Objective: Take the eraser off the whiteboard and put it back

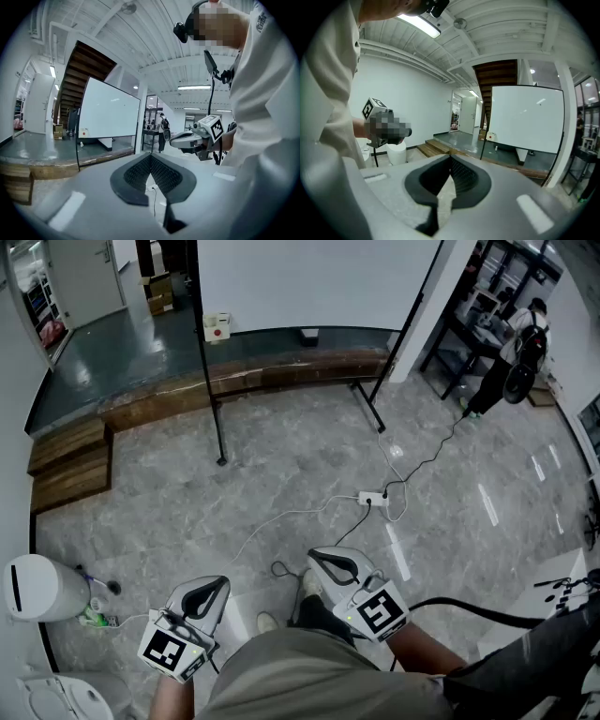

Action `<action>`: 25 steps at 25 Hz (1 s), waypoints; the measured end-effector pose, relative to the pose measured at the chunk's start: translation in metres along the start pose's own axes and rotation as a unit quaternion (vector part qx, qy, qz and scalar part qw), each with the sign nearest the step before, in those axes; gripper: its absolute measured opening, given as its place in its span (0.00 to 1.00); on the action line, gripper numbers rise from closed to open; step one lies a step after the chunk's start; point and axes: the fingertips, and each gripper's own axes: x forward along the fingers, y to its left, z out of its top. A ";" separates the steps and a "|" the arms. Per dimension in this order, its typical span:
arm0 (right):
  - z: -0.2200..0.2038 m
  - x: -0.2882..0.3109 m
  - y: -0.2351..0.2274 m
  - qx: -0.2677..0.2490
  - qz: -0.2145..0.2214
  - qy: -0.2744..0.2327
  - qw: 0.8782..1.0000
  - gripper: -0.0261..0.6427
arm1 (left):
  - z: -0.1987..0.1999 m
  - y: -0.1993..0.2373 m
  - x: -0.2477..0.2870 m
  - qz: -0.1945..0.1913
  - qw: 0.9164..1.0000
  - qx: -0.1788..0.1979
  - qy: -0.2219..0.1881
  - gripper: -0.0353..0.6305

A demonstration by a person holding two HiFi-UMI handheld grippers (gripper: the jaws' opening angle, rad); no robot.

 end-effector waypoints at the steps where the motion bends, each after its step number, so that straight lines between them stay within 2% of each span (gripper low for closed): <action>1: -0.001 -0.001 0.006 -0.002 0.002 0.001 1.000 0.04 | -0.002 -0.001 -0.005 0.001 1.000 -0.001 0.000 0.06; 13: 0.007 -0.004 0.038 -0.015 0.012 0.003 1.000 0.04 | -0.009 -0.009 -0.033 -0.001 1.000 -0.001 -0.005 0.06; 25: 0.003 -0.017 0.023 0.005 -0.003 -0.005 1.000 0.04 | -0.010 -0.020 -0.015 -0.015 1.000 -0.002 0.003 0.06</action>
